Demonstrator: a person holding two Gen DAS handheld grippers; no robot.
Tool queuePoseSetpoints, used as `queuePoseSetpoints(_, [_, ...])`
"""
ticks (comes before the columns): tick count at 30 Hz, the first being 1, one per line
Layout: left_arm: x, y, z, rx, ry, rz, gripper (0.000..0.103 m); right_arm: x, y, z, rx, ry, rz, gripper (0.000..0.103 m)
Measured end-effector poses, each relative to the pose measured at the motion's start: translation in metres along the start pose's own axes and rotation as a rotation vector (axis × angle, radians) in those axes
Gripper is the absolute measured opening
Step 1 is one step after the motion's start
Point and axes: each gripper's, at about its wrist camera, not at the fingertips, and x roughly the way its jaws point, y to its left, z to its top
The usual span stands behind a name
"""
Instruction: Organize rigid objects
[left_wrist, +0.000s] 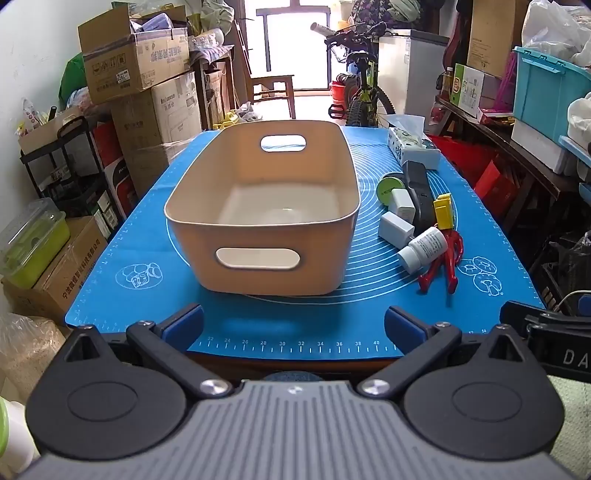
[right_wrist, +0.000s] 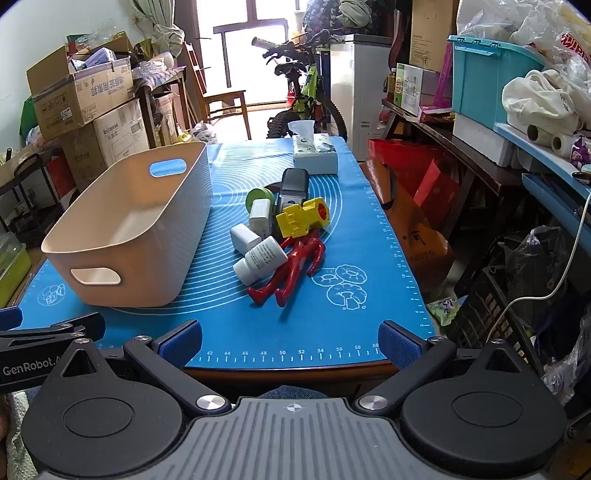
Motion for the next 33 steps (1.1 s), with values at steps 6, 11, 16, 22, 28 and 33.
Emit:
queuePoseSetpoints(6, [0.0007,0.0012,0.0002,0.005,-0.002,0.000,0.103,0.0001,0.0003,0.0001,-0.002,0.000,-0.002,0.100])
queuePoseSetpoints(11, [0.0000,0.0000,-0.0001,0.004,-0.002,0.004,0.103,0.0001,0.0004,0.0001,-0.002,0.000,-0.002,0.100])
queuePoseSetpoints(16, [0.0000,-0.0001,-0.0001,0.003,-0.002,0.004,0.103,0.0002,0.0004,0.0000,-0.001,0.000,-0.001,0.100])
queuePoseSetpoints(22, [0.0000,-0.0001,-0.0002,0.004,-0.002,0.005,0.103,0.0002,0.0006,0.0000,-0.001,0.000,-0.001,0.100])
queuePoseSetpoints(28, [0.0000,-0.0002,-0.0002,0.006,-0.001,0.006,0.103,0.0002,0.0007,0.0002,-0.001,0.000,-0.001,0.100])
queuePoseSetpoints(33, [0.0001,-0.0001,-0.0002,0.006,0.000,0.006,0.103,0.0003,0.0004,0.0004,0.000,0.000,-0.001,0.100])
